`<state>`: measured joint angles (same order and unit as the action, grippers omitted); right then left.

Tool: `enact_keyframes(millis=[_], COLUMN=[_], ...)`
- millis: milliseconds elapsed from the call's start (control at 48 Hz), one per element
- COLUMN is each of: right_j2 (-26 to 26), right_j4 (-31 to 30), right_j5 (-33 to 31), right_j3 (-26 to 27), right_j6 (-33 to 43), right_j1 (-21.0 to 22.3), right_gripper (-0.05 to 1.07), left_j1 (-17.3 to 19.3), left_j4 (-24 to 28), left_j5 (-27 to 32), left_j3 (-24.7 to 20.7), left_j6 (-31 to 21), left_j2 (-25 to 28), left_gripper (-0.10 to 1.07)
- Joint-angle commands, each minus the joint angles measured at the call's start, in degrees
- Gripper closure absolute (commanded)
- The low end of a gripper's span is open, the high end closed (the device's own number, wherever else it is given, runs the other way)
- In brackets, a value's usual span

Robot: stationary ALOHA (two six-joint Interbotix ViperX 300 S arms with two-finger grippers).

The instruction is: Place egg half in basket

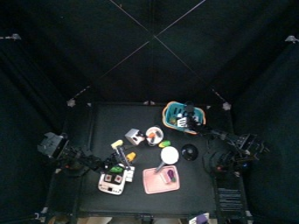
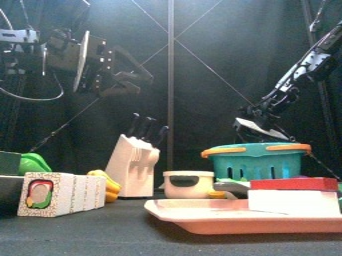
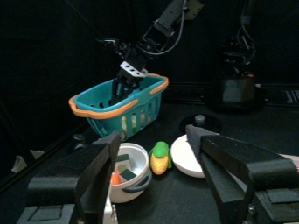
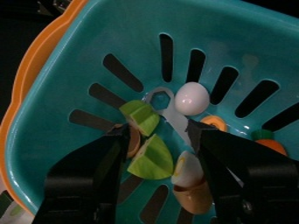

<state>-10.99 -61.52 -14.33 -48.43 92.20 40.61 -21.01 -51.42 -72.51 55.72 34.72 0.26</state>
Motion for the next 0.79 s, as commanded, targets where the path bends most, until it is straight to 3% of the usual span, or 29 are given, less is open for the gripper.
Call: enact_keyframes(millis=[0,771], right_j2=[-0.62,-0.62], right_j4=[-0.26,-0.53], right_j5=[0.0,0.09], right_j3=[0.7,1.05], right_j6=[-0.18,-0.18], right_j1=[-0.35,-0.44], right_gripper=[0.14,0.14], left_j1=[-0.09,-0.09], left_j4=[0.18,0.09], left_j5=[-0.53,-0.35], left_j3=[-0.53,-0.53], left_j6=[0.09,0.09], left_j2=[-0.62,0.0], left_gripper=[0.02,0.02])
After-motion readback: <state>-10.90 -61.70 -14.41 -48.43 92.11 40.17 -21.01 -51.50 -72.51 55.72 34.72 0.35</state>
